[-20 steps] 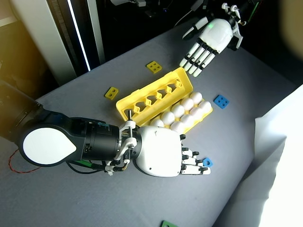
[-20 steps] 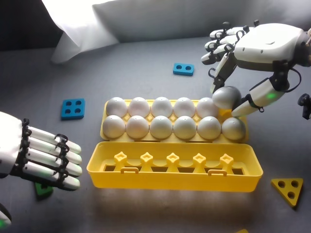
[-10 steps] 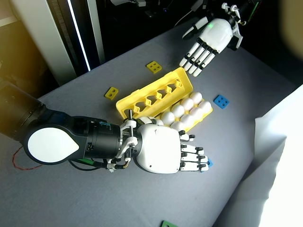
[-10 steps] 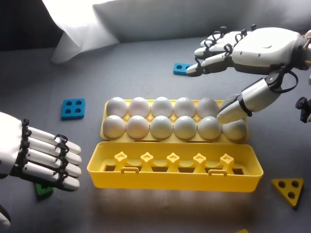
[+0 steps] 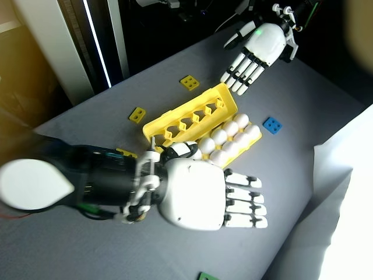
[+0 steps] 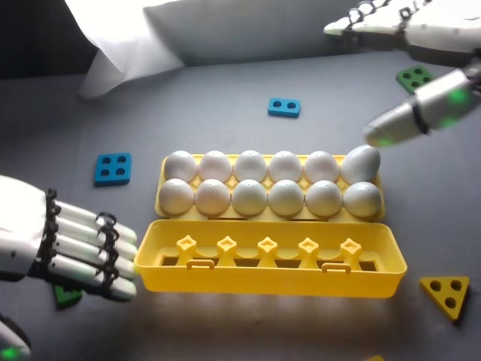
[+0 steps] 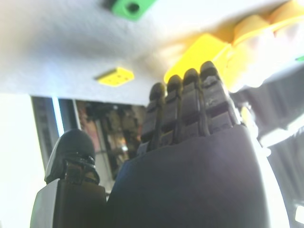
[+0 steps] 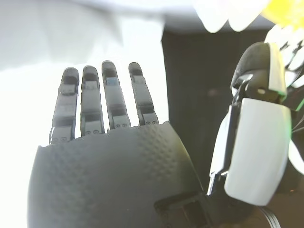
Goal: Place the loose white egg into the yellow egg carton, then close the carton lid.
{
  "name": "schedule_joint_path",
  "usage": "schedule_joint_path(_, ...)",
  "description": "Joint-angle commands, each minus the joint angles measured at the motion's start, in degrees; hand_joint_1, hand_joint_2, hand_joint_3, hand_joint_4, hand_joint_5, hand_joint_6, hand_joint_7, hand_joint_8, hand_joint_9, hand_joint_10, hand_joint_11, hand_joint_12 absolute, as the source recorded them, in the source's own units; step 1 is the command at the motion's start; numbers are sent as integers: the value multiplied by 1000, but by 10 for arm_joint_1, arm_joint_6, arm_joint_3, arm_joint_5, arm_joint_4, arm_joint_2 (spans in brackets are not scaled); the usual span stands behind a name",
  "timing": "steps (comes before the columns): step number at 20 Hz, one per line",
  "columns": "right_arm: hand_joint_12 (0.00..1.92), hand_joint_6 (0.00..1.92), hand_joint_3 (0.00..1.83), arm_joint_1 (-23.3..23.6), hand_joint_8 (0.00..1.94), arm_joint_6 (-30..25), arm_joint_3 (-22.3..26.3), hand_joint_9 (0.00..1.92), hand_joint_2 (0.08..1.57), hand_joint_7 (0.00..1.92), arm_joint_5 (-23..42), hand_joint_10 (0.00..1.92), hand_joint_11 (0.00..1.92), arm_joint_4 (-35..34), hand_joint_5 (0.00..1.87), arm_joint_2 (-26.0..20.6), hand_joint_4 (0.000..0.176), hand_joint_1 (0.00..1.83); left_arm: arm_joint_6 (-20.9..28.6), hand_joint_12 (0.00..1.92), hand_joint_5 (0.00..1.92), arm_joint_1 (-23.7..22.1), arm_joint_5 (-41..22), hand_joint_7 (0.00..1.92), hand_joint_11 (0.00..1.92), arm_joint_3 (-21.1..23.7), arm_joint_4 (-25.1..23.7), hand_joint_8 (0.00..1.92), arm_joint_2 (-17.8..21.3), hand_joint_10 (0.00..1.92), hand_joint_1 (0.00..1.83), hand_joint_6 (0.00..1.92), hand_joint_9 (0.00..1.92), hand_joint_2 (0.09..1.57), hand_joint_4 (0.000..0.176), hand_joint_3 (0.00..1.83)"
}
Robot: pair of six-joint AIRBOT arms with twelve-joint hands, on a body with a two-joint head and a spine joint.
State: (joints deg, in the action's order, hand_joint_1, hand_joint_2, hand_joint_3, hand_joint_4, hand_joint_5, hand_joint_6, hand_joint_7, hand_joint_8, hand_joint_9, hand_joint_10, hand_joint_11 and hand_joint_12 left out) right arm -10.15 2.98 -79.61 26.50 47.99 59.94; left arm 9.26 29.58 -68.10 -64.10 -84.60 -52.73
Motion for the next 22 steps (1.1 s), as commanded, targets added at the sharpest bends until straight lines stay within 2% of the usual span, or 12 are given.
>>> schedule_joint_path(1, 21, 4, 0, 4, 1, -6, 21, 0, 811, 15, 49, 0, 41, -12, 27, -18, 0, 350, 7, 0, 94, 2, -29, 81, 0, -3, 36, 12, 14, 9, 0, 10, 29, 1271, 0, 4)
schedule_joint_path(4, 30, 3, 0, 2, 5, -7, 99, 8, 810, 13, 20, 3, 51, -1, 19, -82, 0, 313, 14, 0, 102, 11, -32, 82, 0, -10, 36, 10, 10, 8, 0, 11, 30, 1260, 0, 0)
schedule_joint_path(9, 41, 0, 4, 3, 1, -6, 174, 23, 831, 25, -3, 3, 41, -1, 30, -163, 0, 278, 14, 0, 78, 18, -28, 72, 0, -3, 36, 1, 3, 1, 0, 0, 23, 1255, 0, 0)
schedule_joint_path(12, 47, 7, 12, 9, 6, -12, 180, 20, 857, 34, -6, 7, 31, 1, 50, -177, 0, 314, 10, 0, 55, 23, -16, 44, 0, 10, 36, 8, -1, 6, 0, 8, 17, 1258, 0, 0)
schedule_joint_path(14, 201, 3, 0, 9, 3, -22, 185, 41, 872, 54, -6, 4, 0, 1, 68, -186, 0, 286, 7, 0, 78, 26, -9, 76, 0, 17, 36, 18, -4, 15, 0, 14, 47, 1262, 0, 1)
schedule_joint_path(20, 16, 12, 7, 9, 12, -158, 201, 15, 915, 34, 17, 5, 19, 114, 61, -226, 0, 308, 0, 0, 0, 29, 5, 0, 0, 28, 36, 0, -17, 0, 0, 0, 0, 1222, 0, 0)
schedule_joint_path(22, 18, 13, 3, 25, 13, -177, 197, 24, 910, 43, 19, 8, 27, 153, 70, -235, 0, 307, -2, 0, 0, 30, 9, 0, 0, 30, 36, 0, -21, 0, 0, 0, 0, 1200, 0, 0)
